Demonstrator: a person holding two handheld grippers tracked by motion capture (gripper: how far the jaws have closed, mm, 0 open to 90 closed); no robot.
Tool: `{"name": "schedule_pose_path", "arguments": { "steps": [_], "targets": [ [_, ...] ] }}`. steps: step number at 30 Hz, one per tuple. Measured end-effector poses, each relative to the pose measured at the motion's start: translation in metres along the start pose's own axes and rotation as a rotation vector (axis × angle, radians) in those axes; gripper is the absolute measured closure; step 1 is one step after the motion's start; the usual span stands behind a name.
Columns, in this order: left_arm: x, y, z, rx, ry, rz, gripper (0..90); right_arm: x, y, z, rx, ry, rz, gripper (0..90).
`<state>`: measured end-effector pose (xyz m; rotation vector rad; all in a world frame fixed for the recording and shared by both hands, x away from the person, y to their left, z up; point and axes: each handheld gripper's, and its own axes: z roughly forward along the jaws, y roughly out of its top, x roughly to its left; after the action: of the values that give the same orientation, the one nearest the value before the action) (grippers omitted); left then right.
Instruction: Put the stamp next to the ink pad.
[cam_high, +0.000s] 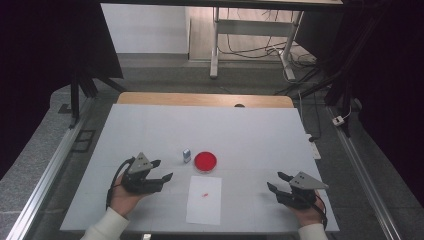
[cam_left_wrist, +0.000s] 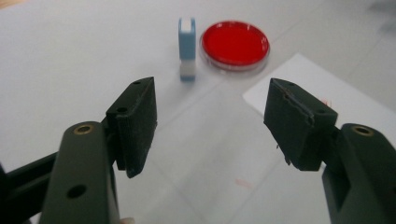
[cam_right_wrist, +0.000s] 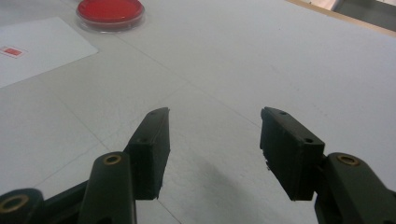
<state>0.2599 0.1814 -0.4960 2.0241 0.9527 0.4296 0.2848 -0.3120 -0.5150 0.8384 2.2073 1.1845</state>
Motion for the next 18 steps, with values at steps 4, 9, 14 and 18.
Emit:
{"name": "schedule_pose_path", "arguments": {
  "steps": [4,9,14,18],
  "targets": [
    [0.0,-0.013,-0.007,0.013,-0.003,-0.006,34.8,0.0,0.0,0.0,0.006,0.004,-0.006,41.8],
    [-0.002,-0.025,-0.016,0.01,-0.01,-0.002,34.9,0.001,-0.001,0.001,0.006,0.021,-0.017,41.6],
    [-0.003,-0.034,-0.022,0.009,-0.011,0.001,34.8,0.001,-0.001,0.002,0.014,0.021,-0.018,41.6],
    [-0.002,-0.038,-0.023,0.016,-0.01,0.0,34.8,0.001,-0.002,0.003,0.014,0.025,-0.019,41.6]
  ]
}}
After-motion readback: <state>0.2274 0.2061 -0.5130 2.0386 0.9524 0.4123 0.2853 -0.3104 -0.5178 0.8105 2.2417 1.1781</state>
